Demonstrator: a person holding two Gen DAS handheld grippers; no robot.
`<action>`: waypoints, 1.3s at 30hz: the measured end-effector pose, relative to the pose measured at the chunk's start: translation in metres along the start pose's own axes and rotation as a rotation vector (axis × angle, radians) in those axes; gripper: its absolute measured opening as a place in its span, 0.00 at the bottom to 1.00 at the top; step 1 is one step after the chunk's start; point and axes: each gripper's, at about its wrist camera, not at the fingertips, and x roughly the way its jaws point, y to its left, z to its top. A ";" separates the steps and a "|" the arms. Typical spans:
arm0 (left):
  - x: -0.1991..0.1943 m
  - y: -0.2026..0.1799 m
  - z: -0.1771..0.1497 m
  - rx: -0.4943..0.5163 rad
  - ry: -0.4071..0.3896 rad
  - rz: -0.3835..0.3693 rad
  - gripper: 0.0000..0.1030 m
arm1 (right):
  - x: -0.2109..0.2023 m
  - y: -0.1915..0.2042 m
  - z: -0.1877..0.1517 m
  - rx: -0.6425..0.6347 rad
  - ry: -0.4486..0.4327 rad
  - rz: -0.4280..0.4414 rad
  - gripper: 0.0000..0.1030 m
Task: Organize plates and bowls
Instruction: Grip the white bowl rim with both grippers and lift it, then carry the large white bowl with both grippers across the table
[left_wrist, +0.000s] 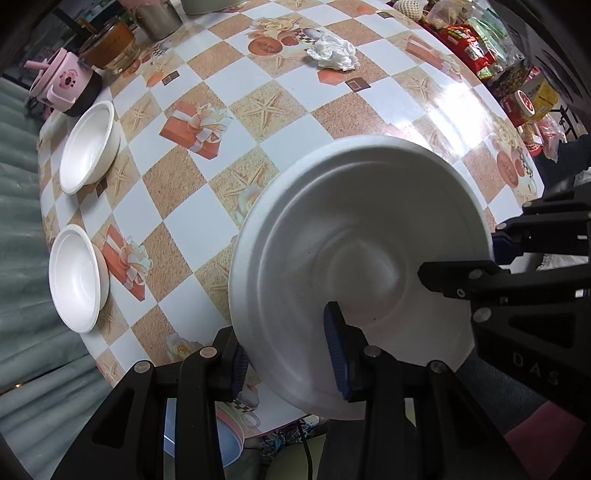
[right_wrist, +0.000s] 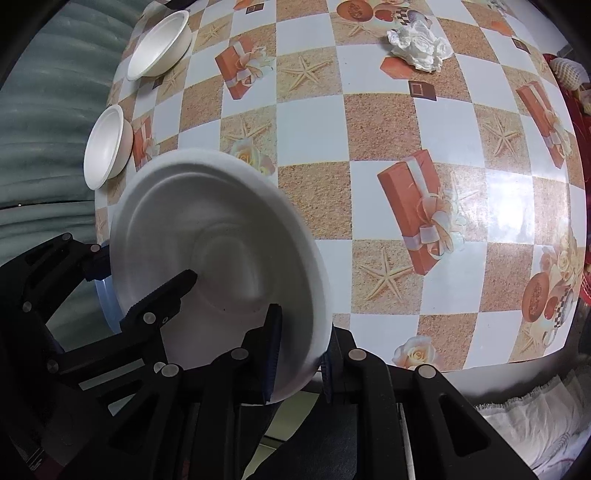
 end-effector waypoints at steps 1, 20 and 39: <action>-0.002 0.000 0.000 -0.005 -0.001 -0.001 0.39 | 0.005 0.005 0.002 -0.006 0.001 -0.002 0.21; -0.003 0.018 -0.017 -0.037 -0.011 -0.035 0.39 | 0.018 0.040 0.009 -0.063 0.013 -0.051 0.21; 0.001 0.050 -0.044 -0.180 -0.010 -0.068 0.39 | 0.031 0.079 0.021 -0.194 0.062 -0.109 0.21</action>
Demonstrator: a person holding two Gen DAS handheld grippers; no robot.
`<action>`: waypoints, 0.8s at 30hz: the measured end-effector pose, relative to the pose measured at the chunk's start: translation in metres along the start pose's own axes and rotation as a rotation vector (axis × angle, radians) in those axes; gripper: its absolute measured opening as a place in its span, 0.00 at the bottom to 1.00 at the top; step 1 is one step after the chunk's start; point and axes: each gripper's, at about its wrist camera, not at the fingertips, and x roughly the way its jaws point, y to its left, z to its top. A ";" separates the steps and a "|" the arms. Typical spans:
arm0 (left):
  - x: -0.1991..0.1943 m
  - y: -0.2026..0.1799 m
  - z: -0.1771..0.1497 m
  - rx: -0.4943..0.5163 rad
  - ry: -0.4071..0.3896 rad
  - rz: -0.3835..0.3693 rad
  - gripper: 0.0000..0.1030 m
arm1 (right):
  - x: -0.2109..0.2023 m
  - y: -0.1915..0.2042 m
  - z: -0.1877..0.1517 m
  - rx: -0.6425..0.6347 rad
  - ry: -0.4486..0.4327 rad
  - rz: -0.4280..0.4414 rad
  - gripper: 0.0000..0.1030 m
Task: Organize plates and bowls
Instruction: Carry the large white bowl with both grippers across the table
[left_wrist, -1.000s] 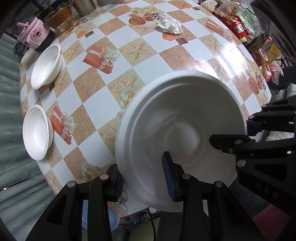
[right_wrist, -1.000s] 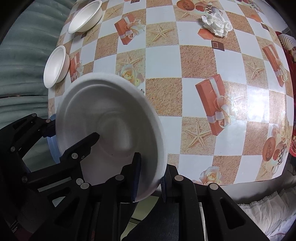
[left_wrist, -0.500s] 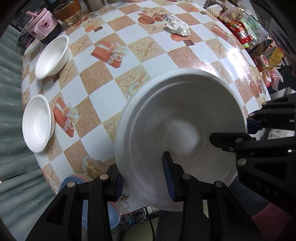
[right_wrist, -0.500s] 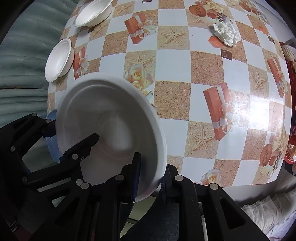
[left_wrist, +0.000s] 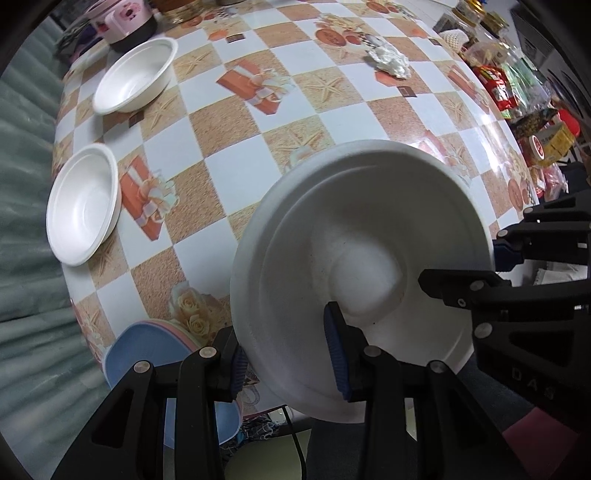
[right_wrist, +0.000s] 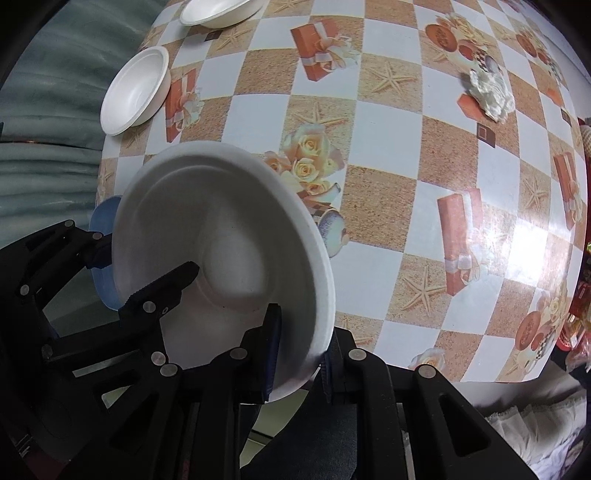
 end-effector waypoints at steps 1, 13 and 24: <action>0.000 0.002 -0.001 -0.007 -0.001 -0.002 0.39 | 0.000 0.002 0.002 -0.006 0.002 -0.003 0.21; -0.003 0.016 -0.008 -0.054 -0.013 -0.017 0.39 | 0.000 0.020 0.010 -0.067 0.014 -0.035 0.21; -0.005 0.034 -0.028 -0.126 -0.029 -0.011 0.39 | 0.007 0.046 0.012 -0.137 0.036 -0.047 0.23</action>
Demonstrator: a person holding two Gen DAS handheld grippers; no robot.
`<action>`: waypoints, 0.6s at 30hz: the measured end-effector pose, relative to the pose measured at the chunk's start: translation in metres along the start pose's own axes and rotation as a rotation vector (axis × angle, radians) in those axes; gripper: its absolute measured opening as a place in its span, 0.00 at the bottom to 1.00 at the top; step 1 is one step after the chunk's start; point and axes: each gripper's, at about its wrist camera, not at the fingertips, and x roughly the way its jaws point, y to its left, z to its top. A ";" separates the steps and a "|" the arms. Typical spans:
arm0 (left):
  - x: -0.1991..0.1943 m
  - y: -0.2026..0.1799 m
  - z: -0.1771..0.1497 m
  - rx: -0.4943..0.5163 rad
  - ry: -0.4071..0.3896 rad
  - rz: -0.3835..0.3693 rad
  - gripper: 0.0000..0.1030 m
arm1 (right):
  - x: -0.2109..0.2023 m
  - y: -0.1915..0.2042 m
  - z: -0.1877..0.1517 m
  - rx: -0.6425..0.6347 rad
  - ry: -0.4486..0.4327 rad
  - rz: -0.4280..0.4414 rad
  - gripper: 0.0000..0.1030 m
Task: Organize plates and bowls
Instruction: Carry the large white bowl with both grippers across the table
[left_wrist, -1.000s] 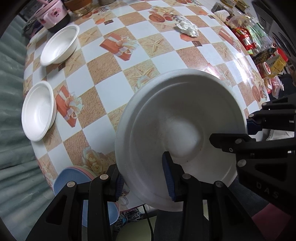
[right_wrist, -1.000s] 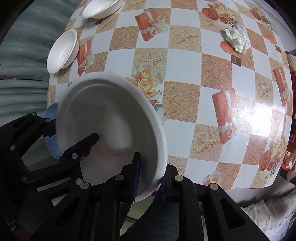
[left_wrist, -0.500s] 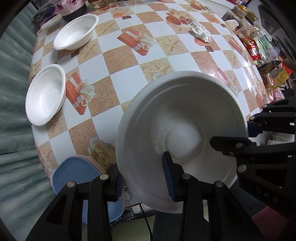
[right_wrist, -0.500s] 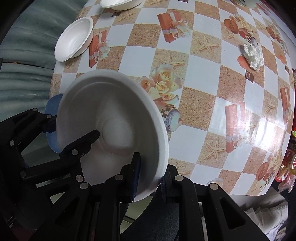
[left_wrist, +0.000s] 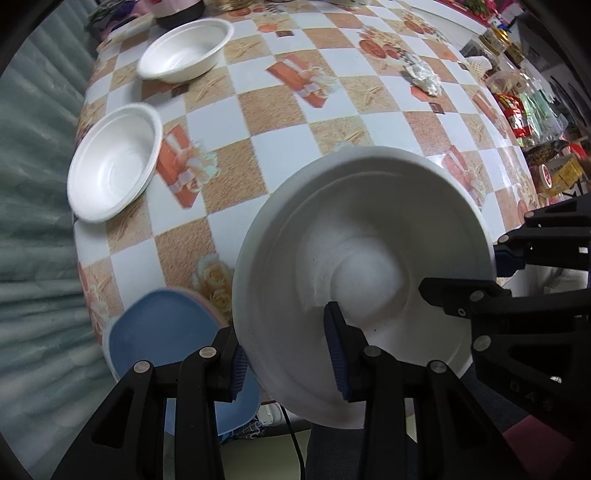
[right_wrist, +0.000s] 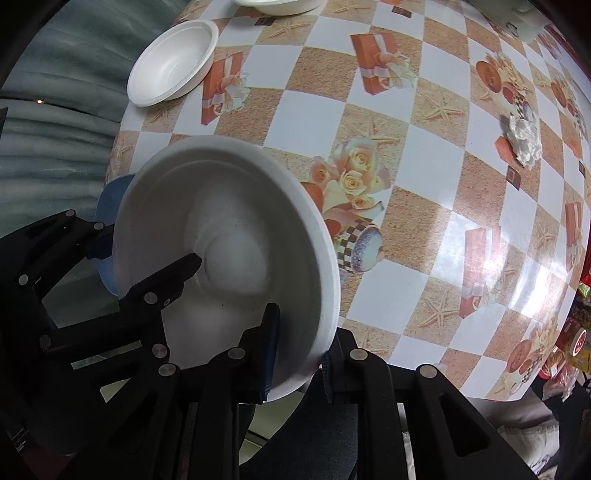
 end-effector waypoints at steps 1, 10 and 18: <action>0.001 0.003 -0.003 -0.010 0.003 0.001 0.39 | 0.002 0.004 0.001 -0.013 0.008 -0.002 0.23; -0.003 0.058 -0.041 -0.182 0.003 0.024 0.39 | 0.012 0.066 0.023 -0.167 0.045 0.006 0.23; 0.002 0.104 -0.077 -0.317 0.038 0.057 0.39 | 0.033 0.125 0.039 -0.300 0.080 0.005 0.23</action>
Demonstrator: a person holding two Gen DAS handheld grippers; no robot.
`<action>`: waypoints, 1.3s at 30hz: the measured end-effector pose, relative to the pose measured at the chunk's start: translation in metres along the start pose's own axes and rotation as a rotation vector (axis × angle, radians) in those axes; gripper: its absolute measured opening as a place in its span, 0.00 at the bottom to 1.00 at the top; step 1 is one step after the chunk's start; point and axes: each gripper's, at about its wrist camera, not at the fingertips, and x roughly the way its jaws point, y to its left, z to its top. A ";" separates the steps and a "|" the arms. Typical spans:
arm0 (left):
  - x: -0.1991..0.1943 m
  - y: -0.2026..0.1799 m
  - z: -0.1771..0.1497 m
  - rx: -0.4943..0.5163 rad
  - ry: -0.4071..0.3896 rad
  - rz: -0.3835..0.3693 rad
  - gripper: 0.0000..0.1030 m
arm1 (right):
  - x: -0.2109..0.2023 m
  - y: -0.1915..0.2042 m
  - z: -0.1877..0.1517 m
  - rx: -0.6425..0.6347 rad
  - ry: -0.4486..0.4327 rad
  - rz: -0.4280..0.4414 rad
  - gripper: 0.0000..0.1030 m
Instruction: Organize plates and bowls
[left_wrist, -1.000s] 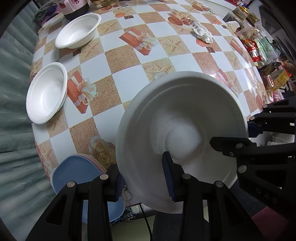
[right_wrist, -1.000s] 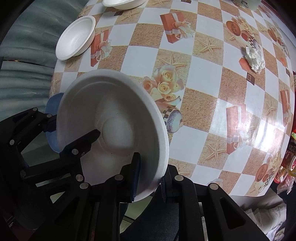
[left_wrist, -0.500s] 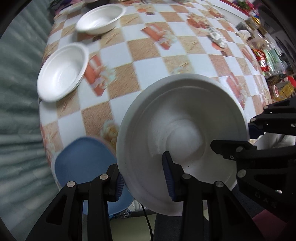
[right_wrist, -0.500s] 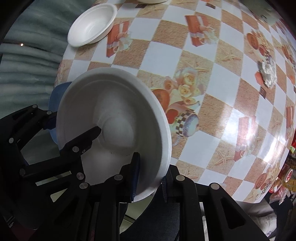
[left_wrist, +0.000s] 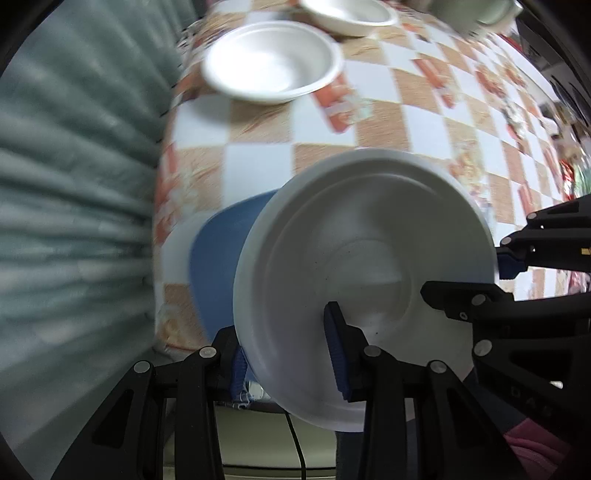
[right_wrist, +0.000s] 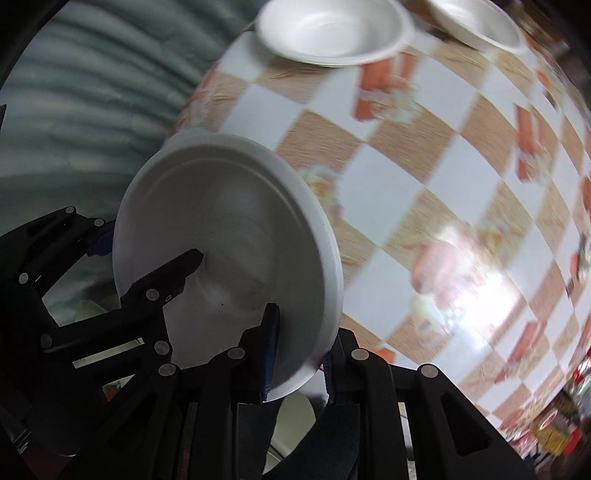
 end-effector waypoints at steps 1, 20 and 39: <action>0.002 0.005 -0.002 -0.011 0.004 0.004 0.39 | 0.003 0.005 0.004 -0.007 0.005 0.000 0.23; 0.017 0.089 -0.018 -0.227 -0.032 -0.007 0.69 | 0.031 -0.019 0.008 0.109 0.060 0.049 0.79; 0.065 0.065 0.023 -0.157 0.018 -0.113 0.69 | 0.063 -0.023 0.034 0.187 0.021 -0.060 0.79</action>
